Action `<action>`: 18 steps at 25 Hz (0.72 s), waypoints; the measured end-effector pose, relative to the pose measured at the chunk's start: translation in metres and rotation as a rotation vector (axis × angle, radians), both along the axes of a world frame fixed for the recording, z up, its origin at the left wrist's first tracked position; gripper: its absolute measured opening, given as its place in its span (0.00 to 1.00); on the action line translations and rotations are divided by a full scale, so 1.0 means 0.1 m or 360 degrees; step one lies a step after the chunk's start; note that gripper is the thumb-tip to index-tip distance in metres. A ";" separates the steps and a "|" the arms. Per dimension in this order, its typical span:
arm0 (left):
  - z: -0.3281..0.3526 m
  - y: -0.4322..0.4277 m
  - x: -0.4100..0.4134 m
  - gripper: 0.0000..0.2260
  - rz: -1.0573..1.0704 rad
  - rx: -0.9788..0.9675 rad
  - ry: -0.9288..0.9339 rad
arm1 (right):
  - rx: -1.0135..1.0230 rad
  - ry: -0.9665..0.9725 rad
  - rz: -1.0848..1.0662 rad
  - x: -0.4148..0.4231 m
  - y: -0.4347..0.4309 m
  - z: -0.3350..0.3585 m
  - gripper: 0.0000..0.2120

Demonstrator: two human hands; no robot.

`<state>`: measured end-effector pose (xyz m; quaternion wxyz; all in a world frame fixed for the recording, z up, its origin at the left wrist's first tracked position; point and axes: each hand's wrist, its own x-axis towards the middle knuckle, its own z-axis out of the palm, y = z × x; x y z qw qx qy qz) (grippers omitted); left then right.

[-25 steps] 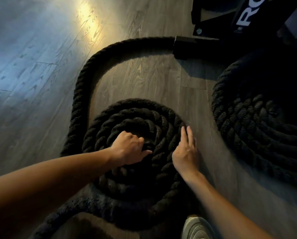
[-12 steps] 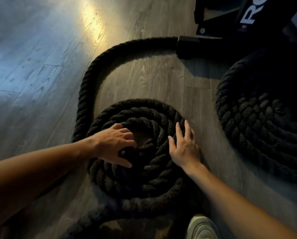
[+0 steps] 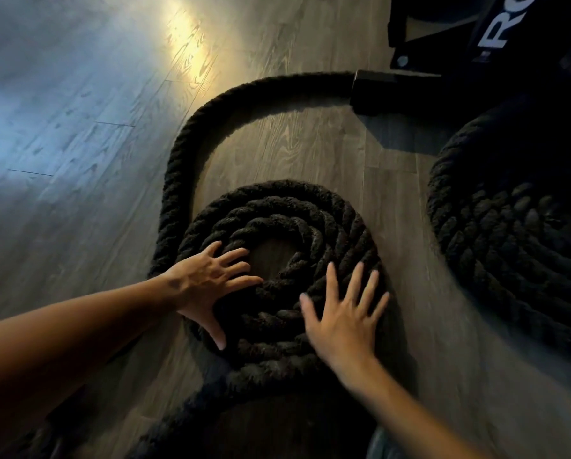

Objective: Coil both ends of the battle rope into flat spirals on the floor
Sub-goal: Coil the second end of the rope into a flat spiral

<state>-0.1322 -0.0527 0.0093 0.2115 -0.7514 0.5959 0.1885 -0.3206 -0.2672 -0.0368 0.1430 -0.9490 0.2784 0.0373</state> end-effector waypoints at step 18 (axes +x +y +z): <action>0.01 -0.18 -0.05 0.61 0.0786 -0.0229 -0.0095 | 0.0079 0.0343 0.0631 1.26 -0.90 0.29 0.41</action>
